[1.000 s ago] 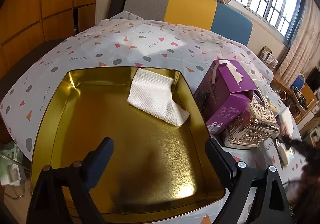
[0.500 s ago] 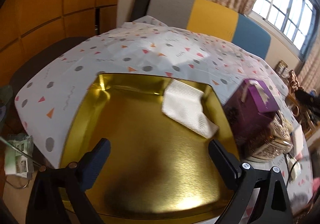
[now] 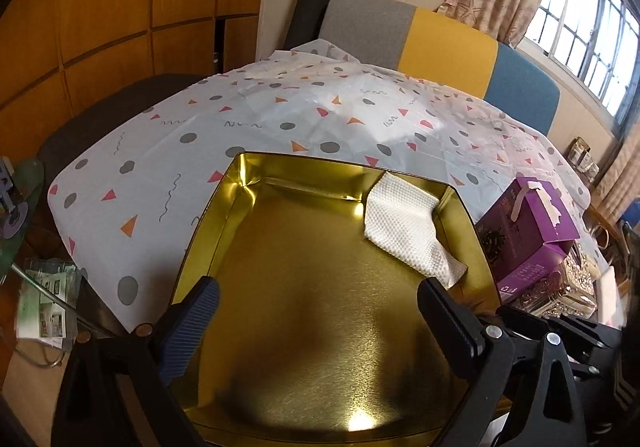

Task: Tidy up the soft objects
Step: 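Carry the brown scrunchie into the gold tray and open the right tool, then grasp the white sponge block with the right tool, then grasp the beige knit cloth with the left tool, then carry the beige knit cloth into the gold tray and open the left tool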

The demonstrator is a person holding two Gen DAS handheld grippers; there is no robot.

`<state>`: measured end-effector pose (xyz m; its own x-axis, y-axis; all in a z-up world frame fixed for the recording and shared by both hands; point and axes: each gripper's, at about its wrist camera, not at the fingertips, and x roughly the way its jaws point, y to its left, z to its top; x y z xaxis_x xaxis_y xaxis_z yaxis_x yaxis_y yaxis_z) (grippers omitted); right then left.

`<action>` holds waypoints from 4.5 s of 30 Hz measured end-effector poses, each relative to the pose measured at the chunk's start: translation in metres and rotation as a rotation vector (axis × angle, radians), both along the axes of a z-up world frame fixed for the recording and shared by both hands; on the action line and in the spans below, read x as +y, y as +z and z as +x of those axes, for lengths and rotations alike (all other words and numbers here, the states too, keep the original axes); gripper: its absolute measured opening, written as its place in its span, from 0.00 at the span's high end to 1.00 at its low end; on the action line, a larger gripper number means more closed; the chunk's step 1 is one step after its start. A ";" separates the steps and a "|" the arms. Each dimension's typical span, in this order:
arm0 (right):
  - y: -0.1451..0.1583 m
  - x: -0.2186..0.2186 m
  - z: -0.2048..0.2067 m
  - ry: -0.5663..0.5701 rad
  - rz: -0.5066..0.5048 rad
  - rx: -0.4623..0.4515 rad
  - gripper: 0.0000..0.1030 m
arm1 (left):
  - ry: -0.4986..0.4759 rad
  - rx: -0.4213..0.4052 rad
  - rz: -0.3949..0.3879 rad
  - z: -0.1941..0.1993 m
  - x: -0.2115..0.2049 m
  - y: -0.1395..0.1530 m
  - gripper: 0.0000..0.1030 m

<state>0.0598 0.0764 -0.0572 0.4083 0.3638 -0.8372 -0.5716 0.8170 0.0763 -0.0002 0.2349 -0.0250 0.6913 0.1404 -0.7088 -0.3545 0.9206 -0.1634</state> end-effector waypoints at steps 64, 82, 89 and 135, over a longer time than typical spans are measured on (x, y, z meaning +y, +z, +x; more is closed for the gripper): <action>0.002 -0.311 0.111 -0.420 -0.523 -0.133 0.27 | -0.392 0.050 0.050 0.013 -0.112 -0.004 0.03; 0.029 -0.317 0.068 -0.470 -0.093 0.096 0.45 | -0.537 -0.051 0.066 0.009 -0.141 0.029 0.03; -0.026 -0.311 0.069 -0.595 -0.066 0.298 0.45 | -0.704 -0.122 0.098 0.023 -0.188 0.066 0.03; -0.044 -0.352 0.089 -0.732 0.042 0.314 0.42 | -0.892 0.026 0.090 0.206 -0.320 0.076 0.58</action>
